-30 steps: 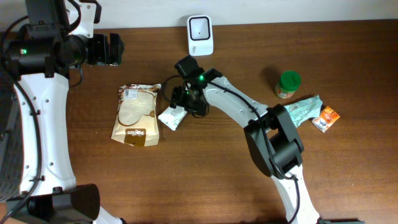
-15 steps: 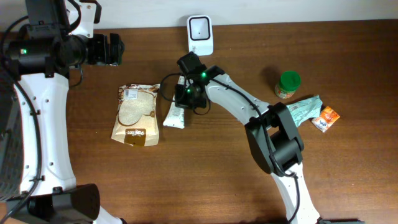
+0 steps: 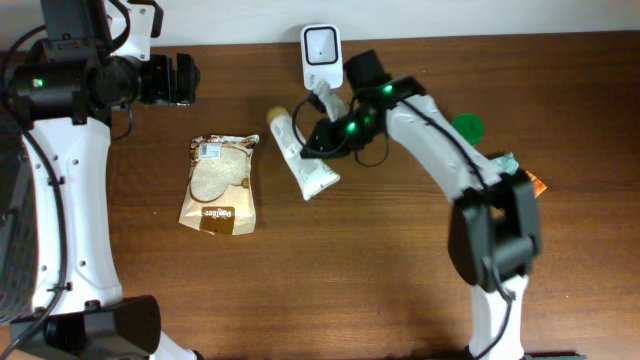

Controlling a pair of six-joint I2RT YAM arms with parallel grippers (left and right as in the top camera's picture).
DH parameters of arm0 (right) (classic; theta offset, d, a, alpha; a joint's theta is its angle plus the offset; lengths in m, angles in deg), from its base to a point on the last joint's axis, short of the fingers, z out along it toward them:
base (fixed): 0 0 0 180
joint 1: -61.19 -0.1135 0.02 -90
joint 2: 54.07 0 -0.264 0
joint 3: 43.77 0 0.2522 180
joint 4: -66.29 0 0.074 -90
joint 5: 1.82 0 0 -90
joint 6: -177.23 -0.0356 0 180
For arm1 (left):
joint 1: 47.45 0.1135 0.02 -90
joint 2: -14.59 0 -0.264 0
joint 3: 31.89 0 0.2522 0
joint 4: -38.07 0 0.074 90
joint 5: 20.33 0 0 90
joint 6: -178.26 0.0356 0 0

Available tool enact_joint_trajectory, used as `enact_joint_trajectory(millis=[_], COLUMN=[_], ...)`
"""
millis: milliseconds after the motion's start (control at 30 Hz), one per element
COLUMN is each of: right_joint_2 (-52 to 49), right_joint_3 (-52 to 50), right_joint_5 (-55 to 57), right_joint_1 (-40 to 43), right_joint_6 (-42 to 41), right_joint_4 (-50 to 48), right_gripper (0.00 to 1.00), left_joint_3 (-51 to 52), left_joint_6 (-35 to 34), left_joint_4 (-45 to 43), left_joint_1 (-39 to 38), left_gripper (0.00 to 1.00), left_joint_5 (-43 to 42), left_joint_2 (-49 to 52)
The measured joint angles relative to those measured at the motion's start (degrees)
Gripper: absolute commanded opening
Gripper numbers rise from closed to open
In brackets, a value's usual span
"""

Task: Scan the item barcode
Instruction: 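Reach the right gripper to the white Pantene tube and grasp it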

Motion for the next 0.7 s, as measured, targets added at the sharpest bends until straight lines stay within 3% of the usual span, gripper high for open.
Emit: enact_joint_trajectory(millis=[133,233,500,700], right_joint_2=[9.3,9.8,-2.4,-8.4], right_joint_3=[0.0,0.0,0.0,0.1], right_joint_5=[-1.2,3.5,27.0,31.7], right_joint_1=[1.4,1.6,-0.2,-5.6], right_joint_6=[3.4,2.8,-2.2,-6.2], right_joint_4=[1.7,5.2,4.3,3.6], right_gripper=[0.04,0.04,0.04,0.04], left_joint_3=[0.0,0.0,0.0,0.0], left_joint_6=[0.0,0.0,0.0,0.0], left_joint_4=[0.0,0.0,0.0,0.0], left_joint_1=[0.0,0.0,0.0,0.0], left_gripper=[0.99,0.99,0.99,0.99], left_joint_5=[0.0,0.0,0.0,0.0], left_joint_2=[0.0,0.0,0.0,0.0])
